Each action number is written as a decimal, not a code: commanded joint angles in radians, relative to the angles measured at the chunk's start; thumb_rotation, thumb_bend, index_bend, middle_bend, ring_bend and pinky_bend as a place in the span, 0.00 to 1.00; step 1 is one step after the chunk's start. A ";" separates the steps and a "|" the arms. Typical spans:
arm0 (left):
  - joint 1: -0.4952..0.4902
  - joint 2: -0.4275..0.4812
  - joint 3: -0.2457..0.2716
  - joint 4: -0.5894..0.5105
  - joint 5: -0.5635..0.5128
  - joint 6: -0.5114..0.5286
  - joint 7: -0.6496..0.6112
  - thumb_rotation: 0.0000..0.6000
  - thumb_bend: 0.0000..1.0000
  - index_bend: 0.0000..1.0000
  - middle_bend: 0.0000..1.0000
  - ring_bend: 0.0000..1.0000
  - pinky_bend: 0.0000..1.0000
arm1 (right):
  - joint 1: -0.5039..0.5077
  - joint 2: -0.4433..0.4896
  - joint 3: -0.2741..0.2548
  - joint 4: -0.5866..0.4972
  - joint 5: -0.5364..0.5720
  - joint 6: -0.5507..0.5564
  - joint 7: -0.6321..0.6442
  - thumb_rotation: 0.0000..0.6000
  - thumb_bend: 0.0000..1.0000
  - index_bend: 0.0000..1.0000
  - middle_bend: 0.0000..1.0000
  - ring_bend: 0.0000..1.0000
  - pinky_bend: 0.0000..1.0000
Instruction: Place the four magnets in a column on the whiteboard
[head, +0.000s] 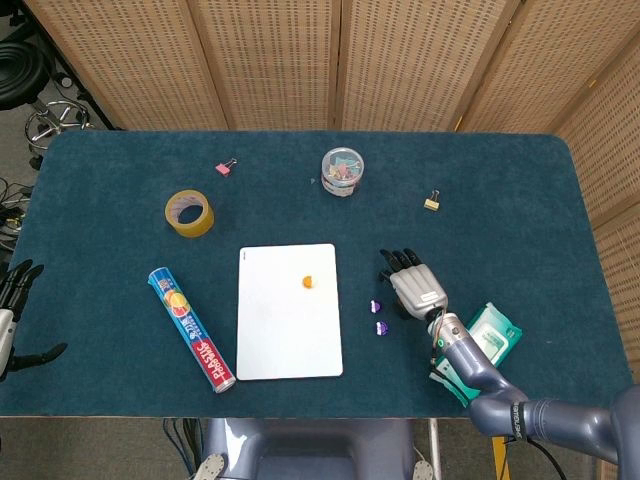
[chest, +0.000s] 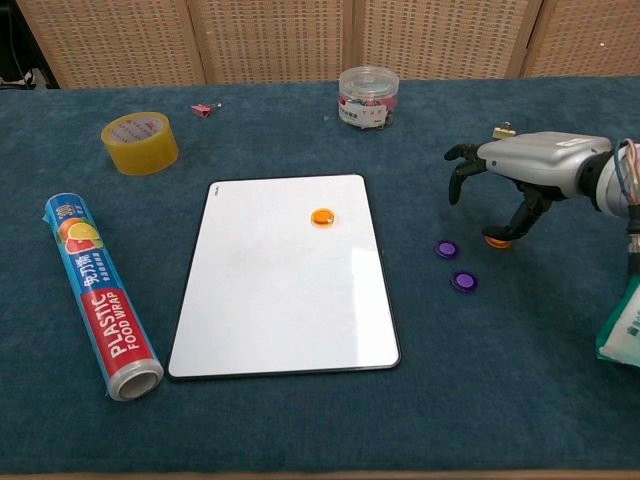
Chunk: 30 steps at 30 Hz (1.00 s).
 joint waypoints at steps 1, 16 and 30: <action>0.001 0.000 -0.001 0.001 -0.001 0.001 -0.002 1.00 0.00 0.00 0.00 0.00 0.00 | -0.010 -0.017 -0.006 0.038 -0.008 -0.012 0.012 1.00 0.39 0.30 0.00 0.00 0.00; -0.002 -0.004 0.000 0.000 -0.004 -0.003 0.007 1.00 0.00 0.00 0.00 0.00 0.00 | -0.049 -0.036 0.003 0.089 -0.069 -0.013 0.080 1.00 0.26 0.34 0.00 0.00 0.00; -0.003 -0.007 0.000 -0.001 -0.008 -0.004 0.011 1.00 0.00 0.00 0.00 0.00 0.00 | -0.059 -0.045 0.019 0.126 -0.040 -0.051 0.081 1.00 0.26 0.41 0.00 0.00 0.00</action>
